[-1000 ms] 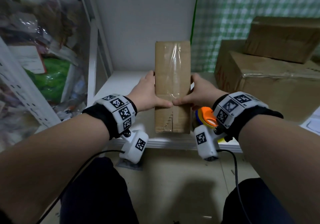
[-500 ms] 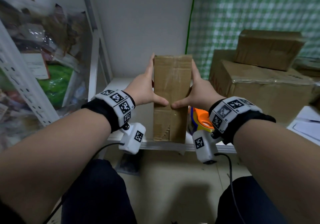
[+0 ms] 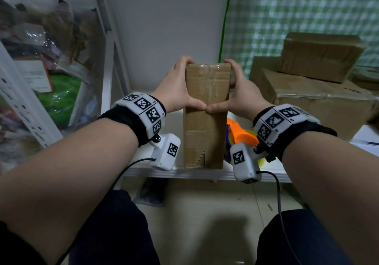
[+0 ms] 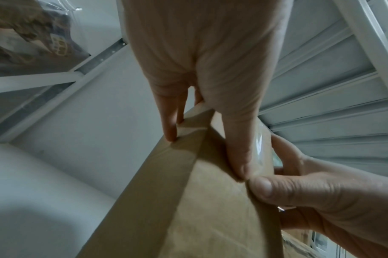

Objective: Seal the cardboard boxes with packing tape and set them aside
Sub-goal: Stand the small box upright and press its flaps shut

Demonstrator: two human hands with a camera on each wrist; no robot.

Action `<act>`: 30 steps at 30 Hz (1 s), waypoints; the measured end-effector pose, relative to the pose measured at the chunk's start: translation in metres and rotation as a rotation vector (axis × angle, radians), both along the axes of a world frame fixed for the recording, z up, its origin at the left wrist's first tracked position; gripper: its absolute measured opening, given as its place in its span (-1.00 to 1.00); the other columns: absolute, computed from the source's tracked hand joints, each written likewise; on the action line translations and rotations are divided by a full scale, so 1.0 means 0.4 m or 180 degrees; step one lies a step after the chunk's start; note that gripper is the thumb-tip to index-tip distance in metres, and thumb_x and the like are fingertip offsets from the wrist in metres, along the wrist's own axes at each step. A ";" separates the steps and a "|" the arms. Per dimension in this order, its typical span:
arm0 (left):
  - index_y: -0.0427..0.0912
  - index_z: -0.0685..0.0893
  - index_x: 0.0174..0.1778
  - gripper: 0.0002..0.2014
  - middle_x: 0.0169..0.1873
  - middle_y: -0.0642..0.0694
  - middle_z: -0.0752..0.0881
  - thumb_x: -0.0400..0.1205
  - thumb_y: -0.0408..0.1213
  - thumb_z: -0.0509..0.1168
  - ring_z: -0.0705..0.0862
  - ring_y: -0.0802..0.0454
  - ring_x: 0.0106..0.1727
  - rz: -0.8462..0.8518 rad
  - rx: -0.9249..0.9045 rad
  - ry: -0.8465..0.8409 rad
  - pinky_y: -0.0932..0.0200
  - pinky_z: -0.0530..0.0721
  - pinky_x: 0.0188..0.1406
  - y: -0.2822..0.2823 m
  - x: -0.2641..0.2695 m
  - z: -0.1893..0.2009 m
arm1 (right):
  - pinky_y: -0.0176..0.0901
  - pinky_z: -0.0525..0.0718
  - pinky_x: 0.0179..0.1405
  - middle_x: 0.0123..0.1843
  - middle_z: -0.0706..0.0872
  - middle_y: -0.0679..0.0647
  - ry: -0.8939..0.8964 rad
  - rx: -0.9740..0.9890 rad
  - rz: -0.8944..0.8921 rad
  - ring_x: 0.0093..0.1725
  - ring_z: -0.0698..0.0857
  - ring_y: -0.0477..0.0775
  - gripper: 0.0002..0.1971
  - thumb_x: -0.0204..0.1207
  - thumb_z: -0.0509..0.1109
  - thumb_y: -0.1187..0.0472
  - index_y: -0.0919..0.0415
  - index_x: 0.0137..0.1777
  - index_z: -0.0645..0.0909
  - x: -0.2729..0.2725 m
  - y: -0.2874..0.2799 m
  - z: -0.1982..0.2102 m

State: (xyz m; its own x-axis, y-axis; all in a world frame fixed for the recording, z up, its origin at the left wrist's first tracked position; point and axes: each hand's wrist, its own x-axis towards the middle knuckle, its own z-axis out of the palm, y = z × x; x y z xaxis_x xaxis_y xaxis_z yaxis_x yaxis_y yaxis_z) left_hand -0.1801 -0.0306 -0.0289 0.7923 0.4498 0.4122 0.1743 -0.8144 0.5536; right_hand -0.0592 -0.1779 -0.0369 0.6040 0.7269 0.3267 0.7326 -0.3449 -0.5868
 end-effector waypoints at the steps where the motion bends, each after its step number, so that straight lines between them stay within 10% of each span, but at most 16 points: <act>1: -0.08 0.31 0.42 0.05 0.29 -0.04 0.44 0.06 -0.04 0.71 0.46 0.05 0.30 -0.0034 0.0040 -0.0012 -0.02 0.51 0.38 0.001 0.003 0.004 | -0.14 0.58 0.11 0.29 0.61 0.01 0.0004 0.0050 0.0015 0.20 0.65 0.05 0.22 -0.05 0.77 -0.05 -0.18 0.58 0.09 0.007 0.003 0.005; 10: 0.01 0.53 -0.04 -0.45 -0.01 0.05 0.58 0.19 0.08 0.63 0.56 0.11 0.02 0.0197 0.0078 -0.0379 0.19 0.54 -0.02 0.010 0.041 0.025 | -0.12 0.65 -0.14 -0.14 0.65 -0.05 -0.0235 0.0392 -0.0161 -0.10 0.69 0.03 -0.46 0.24 0.59 -0.22 0.01 0.08 0.47 0.057 0.039 0.049; 22: -0.05 0.48 -0.49 -0.57 -0.48 0.04 0.54 0.47 0.20 0.37 0.56 -0.02 -0.30 0.0557 -0.0635 -0.0741 -0.21 0.70 -0.08 0.046 0.107 0.068 | -0.05 0.64 -0.23 -0.27 0.58 -0.05 -0.0463 0.0439 -0.0319 -0.17 0.66 0.09 -0.59 0.54 0.26 -0.27 0.10 -0.13 0.48 0.060 0.084 0.086; 30: -0.03 0.49 0.22 -0.58 0.14 -0.04 0.63 0.51 -0.02 0.43 0.59 0.07 0.11 0.0354 -0.0311 -0.0515 0.17 0.56 0.15 0.043 0.110 0.009 | 0.02 0.69 0.11 0.19 0.66 0.06 0.0081 0.0332 -0.0147 0.13 0.69 0.11 -0.20 0.38 0.53 -0.15 0.05 0.53 0.26 0.055 0.087 0.022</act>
